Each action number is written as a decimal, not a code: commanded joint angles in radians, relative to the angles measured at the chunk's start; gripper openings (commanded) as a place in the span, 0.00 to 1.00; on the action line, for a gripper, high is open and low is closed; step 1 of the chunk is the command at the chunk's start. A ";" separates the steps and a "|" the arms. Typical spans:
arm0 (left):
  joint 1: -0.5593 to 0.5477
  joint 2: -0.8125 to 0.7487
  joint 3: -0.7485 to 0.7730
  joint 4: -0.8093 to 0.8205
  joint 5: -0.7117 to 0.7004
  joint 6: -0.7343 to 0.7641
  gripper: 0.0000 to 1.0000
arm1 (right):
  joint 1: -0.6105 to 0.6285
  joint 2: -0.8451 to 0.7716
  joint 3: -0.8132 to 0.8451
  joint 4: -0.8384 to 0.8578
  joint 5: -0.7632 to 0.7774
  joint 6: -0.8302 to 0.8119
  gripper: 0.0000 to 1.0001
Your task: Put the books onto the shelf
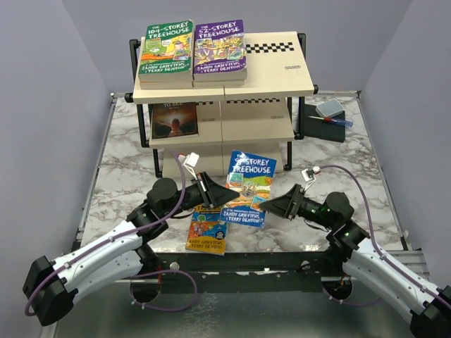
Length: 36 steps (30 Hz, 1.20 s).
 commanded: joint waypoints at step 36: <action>-0.001 -0.271 -0.119 0.285 -0.192 -0.135 0.00 | 0.325 0.130 0.235 0.196 0.208 0.015 0.58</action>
